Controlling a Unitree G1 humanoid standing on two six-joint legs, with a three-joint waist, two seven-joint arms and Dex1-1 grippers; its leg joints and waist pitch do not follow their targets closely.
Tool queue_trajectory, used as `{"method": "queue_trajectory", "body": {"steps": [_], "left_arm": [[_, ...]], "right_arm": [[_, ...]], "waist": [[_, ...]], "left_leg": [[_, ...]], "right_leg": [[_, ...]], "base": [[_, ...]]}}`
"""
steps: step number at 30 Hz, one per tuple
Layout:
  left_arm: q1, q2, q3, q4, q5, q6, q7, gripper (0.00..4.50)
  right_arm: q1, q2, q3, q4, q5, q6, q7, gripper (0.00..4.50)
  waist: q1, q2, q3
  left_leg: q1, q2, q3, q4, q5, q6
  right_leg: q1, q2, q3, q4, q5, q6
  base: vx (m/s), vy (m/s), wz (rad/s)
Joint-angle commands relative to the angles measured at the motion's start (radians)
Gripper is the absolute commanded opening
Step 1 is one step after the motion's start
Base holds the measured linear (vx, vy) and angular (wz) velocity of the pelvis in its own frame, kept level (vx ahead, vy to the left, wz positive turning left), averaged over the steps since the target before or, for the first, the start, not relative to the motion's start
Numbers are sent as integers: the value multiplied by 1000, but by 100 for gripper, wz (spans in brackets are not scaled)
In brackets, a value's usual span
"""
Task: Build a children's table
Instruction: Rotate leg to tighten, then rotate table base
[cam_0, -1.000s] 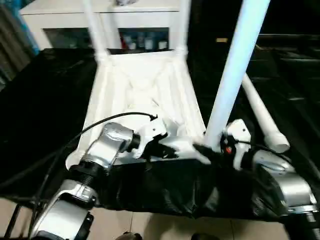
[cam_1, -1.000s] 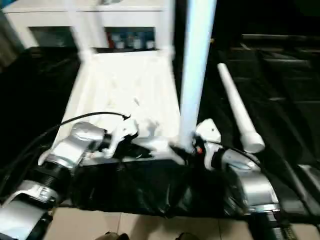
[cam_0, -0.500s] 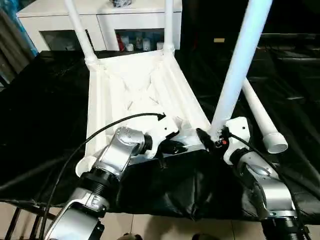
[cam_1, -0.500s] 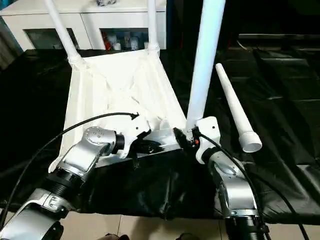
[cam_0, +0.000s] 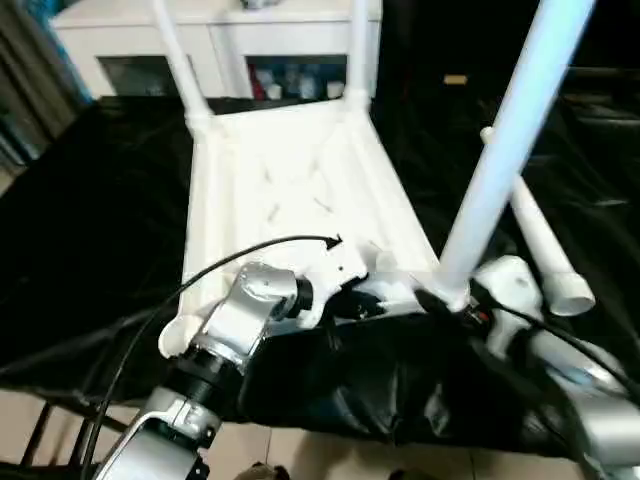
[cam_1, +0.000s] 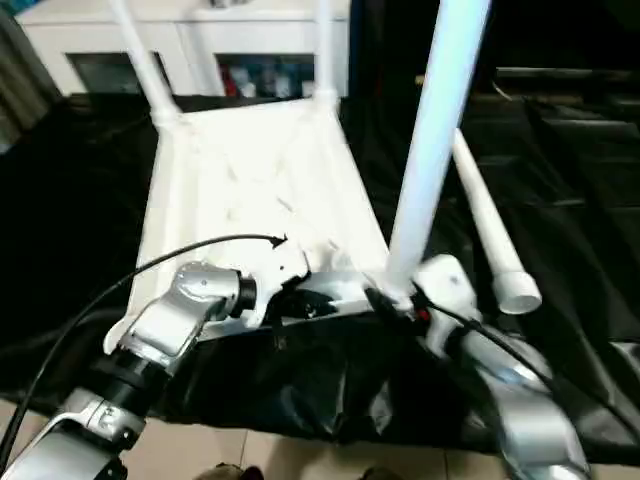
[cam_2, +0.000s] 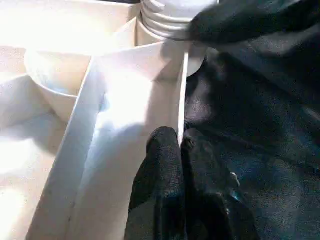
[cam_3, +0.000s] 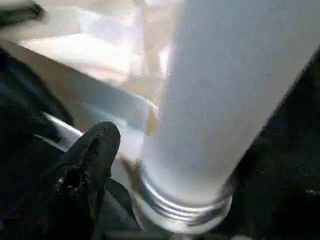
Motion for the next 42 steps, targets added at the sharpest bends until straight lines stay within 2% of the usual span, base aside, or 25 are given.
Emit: {"method": "queue_trajectory", "body": {"steps": [1,2,5,7,9,11,12,13,16,19,21,22,23,24,25,27,29,31,32,33,34,37,38,40,42], "left_arm": [[7,-26,-13,6,-10,-18,31,0],[7,-26,-13,6,-10,-18,31,0],[13,-23,-2,-23,-29,-8,36,55],[17,-22,8,-45,-45,12,31,55],[15,2,27,-85,-51,25,35,74],[11,23,59,-117,-60,36,50,94],[9,31,70,-127,-66,42,50,97],[9,35,73,-130,-67,43,50,97],[-6,88,146,-174,-86,66,68,97],[-6,120,155,-184,-88,68,63,97],[-4,169,161,-179,-84,73,47,97],[-4,190,164,-177,-81,76,43,97],[-6,209,169,-173,-80,83,40,97],[-7,223,174,-175,-81,91,43,97],[-16,244,187,-163,-71,98,62,97],[-31,285,203,-141,-45,103,95,97],[-62,363,202,-83,44,92,167,97],[-69,383,202,-66,66,84,191,97],[-83,421,203,-26,106,79,263,97],[-83,421,203,-26,106,79,263,97],[-87,460,187,8,152,70,310,97],[-73,491,166,37,173,71,326,97],[-63,504,145,51,189,65,325,97],[-59,507,136,58,195,57,323,97],[-50,508,125,67,199,44,320,97]], "right_arm": [[16,5,39,-55,43,-3,64,388],[16,5,39,-55,43,-3,64,388],[58,-47,1,-87,73,9,84,393],[78,-67,-8,-109,89,25,92,393],[120,-100,-35,-150,119,54,121,393],[154,-125,-44,-181,137,79,150,393],[165,-132,-45,-192,139,83,159,393],[168,-134,-46,-195,140,85,160,393],[180,-143,-52,-202,132,80,160,393],[163,-146,-52,-175,121,61,130,393],[154,-154,-37,-179,152,84,154,393],[152,-158,-30,-183,163,93,165,393],[150,-159,-21,-187,175,102,176,393],[150,-160,-15,-193,181,108,185,393],[143,-158,-3,-193,193,120,201,393],[127,-153,20,-183,201,133,222,393],[83,-139,61,-128,183,129,234,393],[66,-132,70,-106,173,122,230,393],[27,-115,85,-61,164,113,213,393],[27,-115,85,-61,164,113,213,393],[-13,-90,89,-19,155,116,185,393],[-64,-70,98,49,118,100,147,393],[-93,-64,104,90,92,69,131,393],[-109,-60,106,111,79,58,115,393],[-144,-44,94,158,66,42,77,393]], "waist": [[0,-32,-65],[0,-31,-67],[3,-35,-75],[10,-35,-77],[16,-34,-85],[17,-34,-85],[18,-35,-77],[18,-34,-76],[8,-34,-63],[1,-32,-61],[0,-31,-62],[-2,-26,-66],[-3,-27,-66],[-3,-26,-68],[-4,-30,-69],[-3,-27,-72],[-3,-23,-75],[-4,-26,-77],[-3,-22,-79],[-3,-22,-79],[-4,-24,-79],[-6,-23,-80],[-5,-20,-77],[-4,-18,-77],[-3,-20,-78]], "left_leg": [[7,51,-23,-53,-156,127],[8,51,-24,-52,-155,123],[7,50,-23,-46,-119,135],[7,51,-23,-42,-92,148],[0,52,-25,-32,-30,190],[-2,52,-26,-29,-26,201],[-5,52,-26,-31,-72,189],[-3,52,-25,-32,-95,181],[6,48,-27,-43,-231,96],[9,47,-31,-49,-265,60],[9,47,-32,-49,-267,56],[7,47,-35,-50,-265,54],[6,47,-34,-50,-263,55],[8,47,-34,-49,-259,56],[8,48,-33,-47,-256,59],[6,47,-33,-44,-227,66],[8,45,-33,-40,-208,68],[6,45,-33,-39,-188,68],[8,46,-32,-37,-170,69],[8,46,-32,-37,-170,69],[8,46,-32,-37,-165,69],[9,45,-32,-39,-170,59],[12,47,-32,-42,-202,39],[14,47,-31,-43,-219,28],[14,46,-30,-44,-223,18]], "right_leg": [[51,-56,41,-69,-222,-205],[50,-56,41,-69,-217,-207],[54,-55,41,-59,-143,-221],[56,-56,43,-53,-103,-228],[57,-57,40,-39,-17,-245],[56,-56,38,-38,-14,-251],[55,-57,36,-46,-82,-246],[54,-58,35,-50,-120,-240],[44,-55,34,-74,-367,-175],[39,-53,36,-79,-424,-142],[39,-53,36,-79,-424,-135],[42,-52,37,-73,-390,-136],[43,-52,37,-72,-376,-139],[41,-51,38,-69,-352,-147],[41,-52,38,-67,-340,-153],[43,-52,38,-60,-293,-173],[41,-49,37,-53,-253,-182],[43,-51,38,-51,-225,-187],[41,-50,38,-46,-186,-205],[41,-50,38,-46,-186,-205],[41,-49,37,-43,-162,-214],[41,-49,36,-41,-166,-220],[38,-51,37,-44,-196,-219],[36,-51,39,-47,-208,-216],[37,-51,40,-43,-190,-221]], "base": [[0,0,0],[0,0,0],[0,0,0],[0,0,0],[0,0,0],[0,0,0],[0,0,0],[0,0,0],[-41,-1,0],[-18,1,0],[0,0,0],[0,0,0],[0,0,0],[0,0,0],[0,0,0],[0,0,0],[0,0,0],[0,0,0],[0,0,0],[0,0,0],[0,0,0],[0,0,0],[0,0,0],[0,0,0],[0,0,0]]}}
